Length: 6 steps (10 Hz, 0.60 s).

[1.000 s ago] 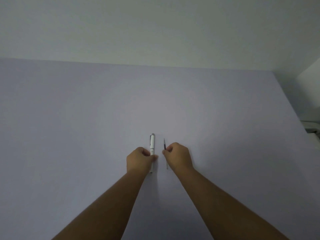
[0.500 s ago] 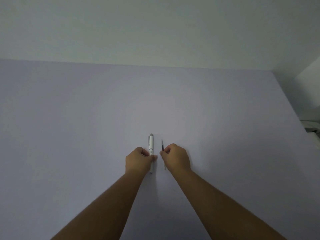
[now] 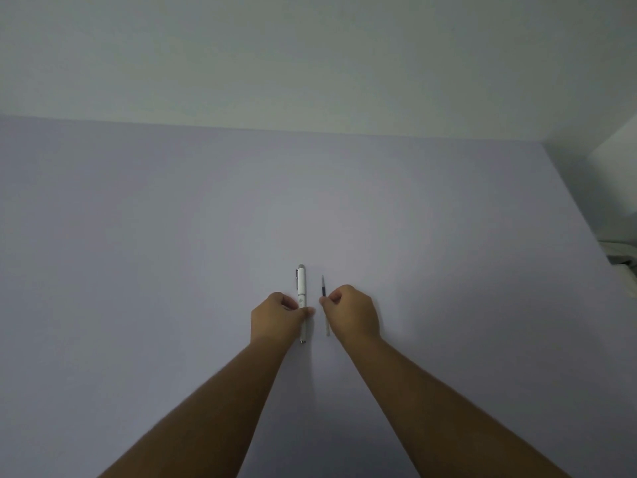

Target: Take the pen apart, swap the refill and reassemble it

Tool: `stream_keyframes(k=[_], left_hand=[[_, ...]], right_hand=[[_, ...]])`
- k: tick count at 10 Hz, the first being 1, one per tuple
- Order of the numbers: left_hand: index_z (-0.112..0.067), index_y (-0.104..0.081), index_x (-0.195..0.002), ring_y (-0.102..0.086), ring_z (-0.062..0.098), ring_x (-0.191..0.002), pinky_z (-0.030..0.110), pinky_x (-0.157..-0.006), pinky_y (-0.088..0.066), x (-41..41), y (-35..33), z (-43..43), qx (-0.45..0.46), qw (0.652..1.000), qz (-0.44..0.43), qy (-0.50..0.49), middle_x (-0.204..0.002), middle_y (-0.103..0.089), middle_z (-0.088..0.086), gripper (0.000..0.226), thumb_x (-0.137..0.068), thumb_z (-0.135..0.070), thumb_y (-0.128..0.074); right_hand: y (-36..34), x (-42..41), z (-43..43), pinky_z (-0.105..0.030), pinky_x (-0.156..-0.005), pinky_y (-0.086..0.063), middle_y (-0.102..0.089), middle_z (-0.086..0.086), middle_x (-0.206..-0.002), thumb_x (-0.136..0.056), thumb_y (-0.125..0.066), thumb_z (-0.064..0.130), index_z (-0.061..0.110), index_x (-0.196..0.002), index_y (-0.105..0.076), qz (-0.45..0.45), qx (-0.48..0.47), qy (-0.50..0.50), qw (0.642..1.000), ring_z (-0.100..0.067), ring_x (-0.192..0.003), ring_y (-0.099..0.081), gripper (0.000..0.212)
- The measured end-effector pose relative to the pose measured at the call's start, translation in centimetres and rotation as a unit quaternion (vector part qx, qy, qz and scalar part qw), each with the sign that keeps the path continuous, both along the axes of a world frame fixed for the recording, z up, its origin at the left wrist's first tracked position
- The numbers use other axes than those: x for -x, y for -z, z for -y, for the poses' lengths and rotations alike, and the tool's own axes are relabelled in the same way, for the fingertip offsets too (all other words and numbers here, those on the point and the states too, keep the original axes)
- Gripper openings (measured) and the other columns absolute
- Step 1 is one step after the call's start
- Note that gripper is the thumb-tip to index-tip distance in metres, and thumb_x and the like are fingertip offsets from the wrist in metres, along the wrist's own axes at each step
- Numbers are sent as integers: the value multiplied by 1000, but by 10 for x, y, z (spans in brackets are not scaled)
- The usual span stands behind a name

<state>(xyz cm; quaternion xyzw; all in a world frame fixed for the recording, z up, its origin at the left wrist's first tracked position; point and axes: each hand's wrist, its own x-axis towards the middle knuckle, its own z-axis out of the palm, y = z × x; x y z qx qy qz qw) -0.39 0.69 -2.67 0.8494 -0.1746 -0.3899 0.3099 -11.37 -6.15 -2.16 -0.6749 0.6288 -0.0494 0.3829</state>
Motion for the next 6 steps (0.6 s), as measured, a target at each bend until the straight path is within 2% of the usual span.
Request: stream_keyframes(k=[4,6], left_hand=[[-17,-62,-92,-68,23,-81,36,-78,-59,-1,0,-3,-2,1000,0,17,-88,-68,3,30,-73,-33,-79],[-17,-60,-92,-67,23,-84,38,-81,-58,-1,-4,-5,-5,1000,-6,11,-93,-68,5,36,-74,-43,-76]], right_hand=[[-1,2,-2,-34,-80,-52,-72,-8,-97,-88,-60,37,12,-97,-67,11,0,-4,1000,-27,-93,-66,27],[-1,3,-2,-35,-80,-51,-71,-11,-98,-93,-51,38,10,-97,-65,23,4,11,1000,-29,-93,-65,33]])
